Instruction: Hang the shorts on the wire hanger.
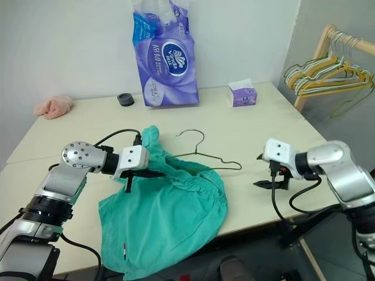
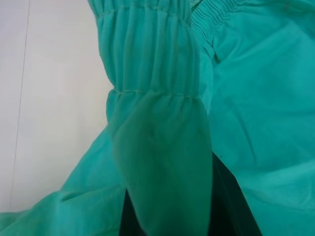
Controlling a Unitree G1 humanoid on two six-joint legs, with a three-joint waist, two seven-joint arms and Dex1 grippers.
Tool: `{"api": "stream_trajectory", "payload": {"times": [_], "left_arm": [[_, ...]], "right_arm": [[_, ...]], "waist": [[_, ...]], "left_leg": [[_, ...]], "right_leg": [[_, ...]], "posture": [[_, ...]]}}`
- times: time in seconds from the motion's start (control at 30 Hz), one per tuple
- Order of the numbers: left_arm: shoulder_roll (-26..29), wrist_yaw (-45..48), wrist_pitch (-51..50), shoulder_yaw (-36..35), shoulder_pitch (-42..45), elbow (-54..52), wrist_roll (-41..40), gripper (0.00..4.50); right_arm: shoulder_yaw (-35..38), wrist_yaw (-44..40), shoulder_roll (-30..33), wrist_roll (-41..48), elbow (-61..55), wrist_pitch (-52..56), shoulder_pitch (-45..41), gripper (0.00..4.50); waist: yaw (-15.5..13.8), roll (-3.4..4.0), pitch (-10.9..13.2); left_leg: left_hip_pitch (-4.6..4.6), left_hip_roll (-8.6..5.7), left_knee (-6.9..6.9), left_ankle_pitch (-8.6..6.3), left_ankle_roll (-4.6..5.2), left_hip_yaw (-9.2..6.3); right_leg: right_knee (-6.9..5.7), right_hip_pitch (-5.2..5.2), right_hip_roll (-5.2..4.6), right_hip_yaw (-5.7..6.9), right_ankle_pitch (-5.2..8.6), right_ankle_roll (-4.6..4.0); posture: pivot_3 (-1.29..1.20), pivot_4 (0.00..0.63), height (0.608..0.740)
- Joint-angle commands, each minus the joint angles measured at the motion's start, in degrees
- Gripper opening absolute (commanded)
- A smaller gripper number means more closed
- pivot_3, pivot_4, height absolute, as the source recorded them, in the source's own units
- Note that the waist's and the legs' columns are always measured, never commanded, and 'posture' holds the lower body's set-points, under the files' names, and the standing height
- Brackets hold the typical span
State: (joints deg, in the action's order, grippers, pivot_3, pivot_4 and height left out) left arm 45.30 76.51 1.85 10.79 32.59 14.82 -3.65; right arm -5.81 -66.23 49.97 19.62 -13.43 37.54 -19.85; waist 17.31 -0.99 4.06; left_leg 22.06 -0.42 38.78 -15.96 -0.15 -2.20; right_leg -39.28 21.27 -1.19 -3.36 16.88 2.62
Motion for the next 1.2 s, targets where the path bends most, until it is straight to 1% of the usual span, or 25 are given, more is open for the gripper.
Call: {"api": "stream_trajectory", "payload": {"times": [0.03, 0.1, 0.17, 0.27, 0.37, 0.47, 0.6, 0.67, 0.73, 0.83, 0.87, 0.97, 1.07, 1.1, 1.2], "left_arm": [[0.69, -0.90, 0.76, -2.04, 1.66, 0.02, -0.70, 0.00], [0.68, -0.85, 0.95, -2.02, 1.69, 0.11, -0.91, 0.00], [0.54, -0.87, 0.77, -2.03, 1.70, -0.02, -1.25, 0.00], [0.30, -0.95, 0.45, -2.07, 1.59, -0.51, -1.77, 0.00], [0.20, -1.05, 0.17, -2.32, 1.23, -0.85, -2.41, 0.00], [0.24, -1.24, 0.03, -2.54, 1.08, -0.99, -2.74, 0.00], [0.49, -1.56, 0.15, -2.83, 0.85, -0.92, -3.00, 0.00], [0.58, -1.67, 0.23, -3.09, 0.61, -0.94, -3.08, 0.00], [0.61, -1.70, 0.26, -3.36, 0.35, -0.99, -3.10, 0.00], [0.65, -1.89, 0.37, -3.70, -0.11, -1.01, -3.16, 0.00], [0.65, -2.00, 0.41, -3.82, -0.29, -0.96, -3.19, 0.00], [0.53, -2.32, 0.37, -4.18, -0.50, -0.79, -3.36, 0.00], [0.41, -2.93, -0.43, -5.00, -0.63, -0.91, -4.24, 0.00], [0.47, -3.07, -1.00, -5.37, -0.67, -1.10, -4.75, 0.00], [0.64, -3.36, -3.59, -7.14, -0.67, -2.22, -6.97, 0.00]], "right_arm": [[2.78, 7.36, -5.72, 6.36, -9.81, 7.73, 4.42, 4.50], [1.96, 11.91, -8.79, 5.28, -11.97, 8.19, 7.13, 4.50], [1.06, 14.56, -10.98, 4.65, -13.21, 8.66, 8.75, 4.50], [-0.23, 20.09, -16.12, 4.52, -13.00, 10.29, 9.73, 4.50], [-3.26, 24.64, -21.15, 3.68, -11.71, 11.73, 9.91, 4.50], [-6.05, 26.72, -22.64, 1.87, -10.09, 11.48, 9.85, 4.50], [-8.75, 28.76, -23.97, -0.98, -7.33, 8.18, 9.85, 4.50], [-9.04, 29.64, -25.13, -2.39, -5.93, 4.61, 10.11, 4.13], [-8.77, 29.85, -26.01, -2.73, -5.21, 2.20, 10.53, 3.58], [-8.60, 28.97, -25.82, -2.94, -5.02, 0.12, 11.29, 2.52], [-8.60, 28.53, -25.26, -2.77, -5.13, 0.35, 11.61, 2.24], [-7.65, 29.47, -25.39, -2.48, -4.35, 1.56, 11.82, 1.18], [-6.79, 30.95, -25.66, -3.80, -2.31, 0.40, 10.65, 0.13], [-6.46, 30.92, -25.54, -3.78, -1.88, 0.08, 10.30, 0.02], [-4.92, 30.24, -24.53, -3.55, -0.14, -0.53, 9.11, 0.00]], "waist": [[0.10, 0.03, 0.00], [0.09, -0.02, -0.05], [-0.01, 0.03, -0.03], [-0.01, -0.04, -0.08], [-0.01, -0.02, -0.10], [-0.01, -0.01, -0.10], [-0.11, -0.01, -0.11], [-0.09, -0.01, -0.11], [-0.08, -0.01, -0.12], [-0.06, -0.01, -0.12], [-0.12, -0.03, -0.13], [-0.23, -0.06, -0.17], [-0.26, -0.08, -0.21], [-0.25, -0.08, -0.21], [-0.17, -0.08, -0.21]], "left_leg": [[0.01, 0.00, 0.01, 0.00, 0.00, -0.02], [0.01, 0.00, 0.00, 0.00, 0.00, -0.02], [0.02, -0.01, 0.01, 0.00, 0.00, -0.02], [0.02, -0.02, 0.03, 0.00, 0.00, 0.00], [0.02, -0.02, 0.02, 0.00, 0.00, -0.04], [0.02, -0.02, 0.02, 0.00, 0.00, -0.05], [0.02, -0.03, 0.03, 0.00, 0.00, -0.05], [0.02, -0.03, 0.03, 0.00, 0.00, -0.05], [0.02, -0.03, 0.03, 0.00, 0.00, -0.05], [0.02, -0.03, 0.03, 0.00, -0.01, -0.05], [0.02, -0.03, 0.03, 0.00, 0.00, -0.05], [0.02, -0.03, 0.04, 0.00, 0.00, -0.06], [0.01, -0.02, 0.04, 0.00, 0.00, -0.07], [0.01, -0.02, 0.04, 0.00, -0.01, -0.07], [0.02, -0.03, 0.04, 0.00, 0.00, -0.06]], "right_leg": [[-0.04, 0.01, 0.01, 0.01, 0.00, 0.00], [-0.10, 0.05, 0.02, 0.00, 0.01, 0.01], [-0.11, 0.06, 0.03, -0.01, 0.01, 0.01], [-0.10, 0.05, 0.02, -0.02, 0.01, 0.01], [-0.14, 0.07, 0.03, 0.01, 0.01, 0.01], [-0.14, 0.08, 0.03, 0.01, 0.01, 0.01], [-0.14, 0.07, 0.02, 0.02, 0.01, 0.01], [-0.15, 0.07, 0.03, 0.03, 0.01, 0.01], [-0.16, 0.08, 0.03, 0.02, 0.01, 0.01], [-0.16, 0.08, 0.03, 0.03, 0.01, 0.01], [-0.16, 0.08, 0.03, 0.03, 0.01, 0.01], [-0.16, 0.07, 0.03, 0.04, 0.01, 0.01], [-0.17, 0.07, 0.03, 0.05, 0.01, 0.01], [-0.17, 0.07, 0.03, 0.05, 0.01, 0.01], [-0.17, 0.07, 0.03, 0.05, 0.01, 0.01]], "posture": [[-0.31, 0.022, 0.740], [-0.31, 0.022, 0.740], [-0.31, 0.022, 0.740], [-0.31, 0.022, 0.740], [-0.30, 0.016, 0.740], [-0.30, 0.016, 0.740], [-0.29, 0.011, 0.740], [-0.29, 0.011, 0.740], [-0.29, 0.011, 0.740], [-0.28, 0.008, 0.740], [-0.28, 0.008, 0.740], [-0.28, 0.008, 0.740], [-0.29, 0.007, 0.740], [-0.29, 0.007, 0.740], [-0.29, 0.008, 0.740]]}}
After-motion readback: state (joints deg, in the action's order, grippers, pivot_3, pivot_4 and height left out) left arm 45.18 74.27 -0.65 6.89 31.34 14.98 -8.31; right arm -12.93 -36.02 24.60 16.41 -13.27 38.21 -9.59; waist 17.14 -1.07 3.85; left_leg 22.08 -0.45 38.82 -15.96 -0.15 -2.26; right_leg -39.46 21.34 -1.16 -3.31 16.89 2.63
